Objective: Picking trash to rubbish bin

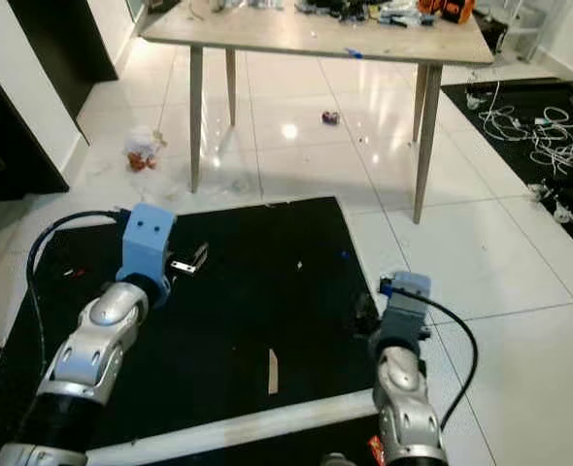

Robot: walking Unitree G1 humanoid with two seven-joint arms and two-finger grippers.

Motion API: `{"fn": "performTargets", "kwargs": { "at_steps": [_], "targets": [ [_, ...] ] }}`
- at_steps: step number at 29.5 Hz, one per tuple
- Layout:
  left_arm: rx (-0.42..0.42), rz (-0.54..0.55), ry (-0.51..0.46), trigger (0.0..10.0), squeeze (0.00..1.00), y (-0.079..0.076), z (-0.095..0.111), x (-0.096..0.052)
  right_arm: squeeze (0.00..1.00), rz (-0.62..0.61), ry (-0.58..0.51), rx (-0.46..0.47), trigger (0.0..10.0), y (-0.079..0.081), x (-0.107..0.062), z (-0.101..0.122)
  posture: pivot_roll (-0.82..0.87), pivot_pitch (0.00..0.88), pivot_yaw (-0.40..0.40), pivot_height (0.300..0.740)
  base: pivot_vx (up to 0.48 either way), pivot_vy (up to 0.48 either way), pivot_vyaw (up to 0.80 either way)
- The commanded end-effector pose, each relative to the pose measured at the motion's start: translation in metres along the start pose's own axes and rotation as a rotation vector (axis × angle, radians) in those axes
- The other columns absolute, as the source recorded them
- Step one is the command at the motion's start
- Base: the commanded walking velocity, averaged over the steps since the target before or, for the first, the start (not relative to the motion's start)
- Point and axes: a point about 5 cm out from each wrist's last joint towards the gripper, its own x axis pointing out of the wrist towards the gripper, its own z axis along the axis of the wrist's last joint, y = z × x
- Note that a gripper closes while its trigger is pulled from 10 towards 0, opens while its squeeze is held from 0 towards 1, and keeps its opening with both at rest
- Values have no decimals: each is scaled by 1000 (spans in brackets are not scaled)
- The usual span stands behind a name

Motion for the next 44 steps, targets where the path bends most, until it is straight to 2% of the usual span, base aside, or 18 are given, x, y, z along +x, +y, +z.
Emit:
{"fn": "performTargets", "kwargs": {
  "at_steps": [1, 13, 21, 25, 27, 28, 29, 30, 31, 32, 34, 41, 44],
  "targets": [
    [-10, 7, 30, 10000, 0, 3, -8, -2, 0, 11, 27, -1, 10000, 0, -2, -4, 15, 151, 63, 740, 0, 0, 0],
    [-28, -31, 4, 10000, 0, 1, -2, -3, 0, 27, 24, -43, 10000, 2, -2, -3, 13, 139, 71, 740, 224, 0, 0],
    [-44, 0, -9, 10000, 0, 5, -4, -3, 0, 35, -74, -17, 10000, 2, -3, 9, 10, 130, 73, 740, 308, 0, 0],
    [-55, 6, -21, 10000, 0, 5, -2, -4, 0, 65, -222, -93, 10000, 5, -6, 27, 10, 127, 71, 740, 307, 0, 0],
    [-55, 6, -21, 10000, 0, 5, -2, -4, 0, 65, -222, -93, 10000, 5, -6, 27, 10, 127, 71, 740, 307, 0, 0],
    [-59, 10, -26, 10000, 0, 5, -2, -4, 0, 70, -259, -114, 10000, 6, -7, 31, 10, 127, 71, 740, 307, 0, 0],
    [-65, 8, -43, 10000, 0, 5, 0, -4, 0, 96, -396, -174, 10000, 10, -12, 47, 11, 128, 72, 740, 304, 0, 0],
    [-68, 5, -49, 10000, 0, 4, 0, -4, 0, 107, -445, -197, 10000, 11, -14, 52, 11, 128, 72, 740, 304, 0, 0],
    [-68, 5, -49, 10000, 0, 4, 0, -4, 0, 107, -445, -197, 10000, 11, -14, 52, 11, 128, 72, 740, 304, 0, 0],
    [-68, -8, -57, 10000, 0, 3, 1, -5, 0, 122, -528, -273, 10000, 14, -18, 60, 14, 132, 72, 740, 304, 0, 0],
    [-61, -26, -62, 10000, 0, 0, 2, -5, 0, 122, -552, -282, 10000, 14, -19, 61, 15, 135, 71, 740, 306, 0, 0],
    [-73, -37, -66, 10000, 0, -2, 2, -7, 0, 119, -519, -254, 10000, 15, -19, 57, 12, 141, 69, 740, 306, 0, 0],
    [-68, -54, -70, 10000, 0, -3, 4, -7, 0, 101, -447, -254, 10000, 12, -14, 47, 16, 144, 68, 740, 305, 0, 0]
  ]
}}
